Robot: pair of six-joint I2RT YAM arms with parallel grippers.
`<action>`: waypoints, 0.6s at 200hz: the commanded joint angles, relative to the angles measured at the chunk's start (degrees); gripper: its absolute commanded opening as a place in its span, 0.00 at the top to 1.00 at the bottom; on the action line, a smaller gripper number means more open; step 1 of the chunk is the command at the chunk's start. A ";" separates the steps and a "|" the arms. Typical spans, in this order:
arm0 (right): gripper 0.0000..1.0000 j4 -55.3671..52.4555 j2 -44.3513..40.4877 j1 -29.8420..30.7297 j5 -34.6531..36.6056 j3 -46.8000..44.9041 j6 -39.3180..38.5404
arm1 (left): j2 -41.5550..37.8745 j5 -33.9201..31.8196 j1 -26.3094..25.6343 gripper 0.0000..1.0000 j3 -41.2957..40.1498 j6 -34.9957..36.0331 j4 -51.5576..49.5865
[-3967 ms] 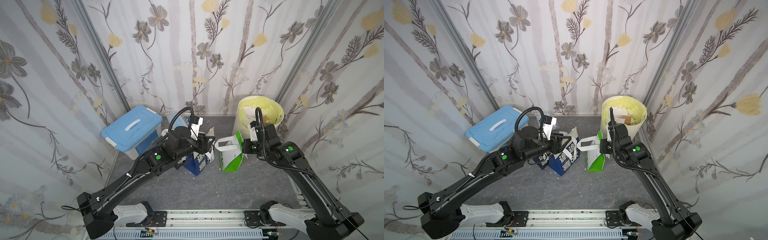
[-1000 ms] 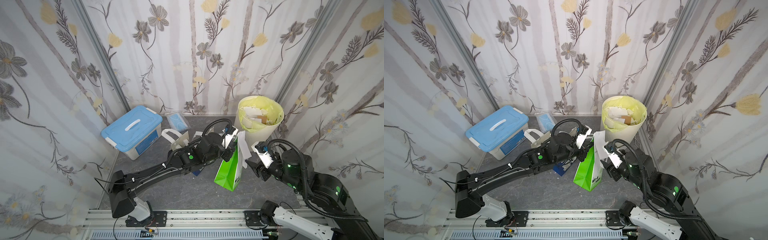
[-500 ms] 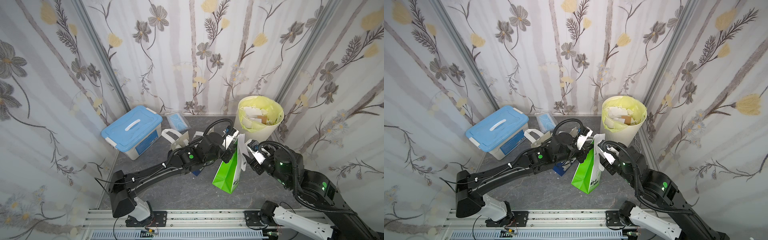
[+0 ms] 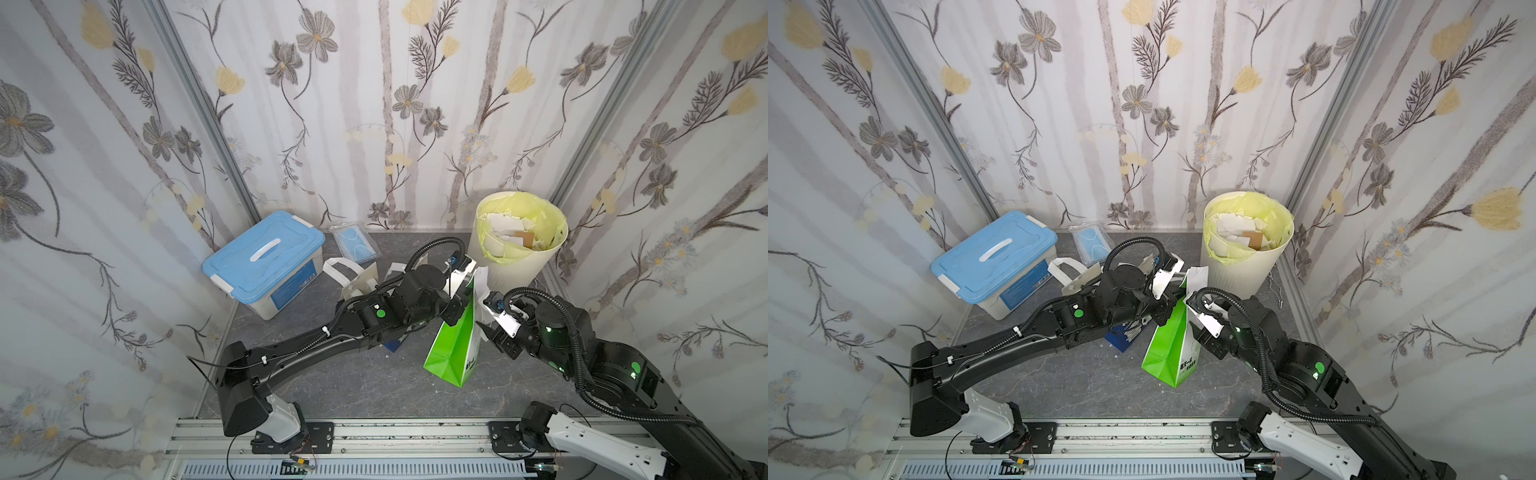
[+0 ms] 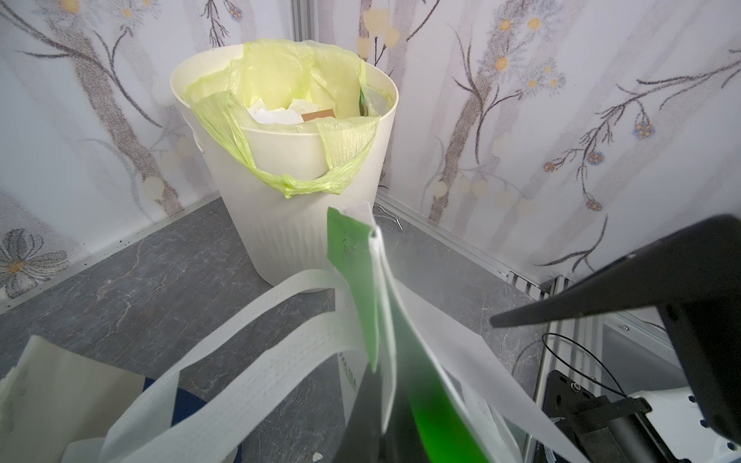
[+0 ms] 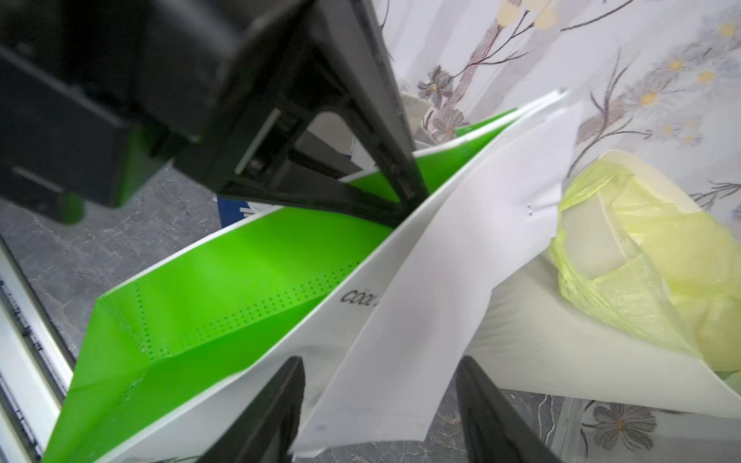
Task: Shred takeout receipts and throw away
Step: Tear off the takeout receipt from the takeout bag.
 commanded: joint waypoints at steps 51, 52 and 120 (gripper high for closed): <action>0.66 5.66 0.51 0.27 7.06 2.90 -0.90 | -1.41 0.78 0.03 1.00 -1.88 2.27 2.58; 0.67 5.62 0.58 0.30 7.04 2.86 -0.88 | -1.44 0.79 0.07 1.00 -1.92 2.30 2.65; 0.68 5.04 1.88 0.68 3.44 2.03 0.34 | -2.24 2.27 0.04 1.00 -2.54 3.18 2.79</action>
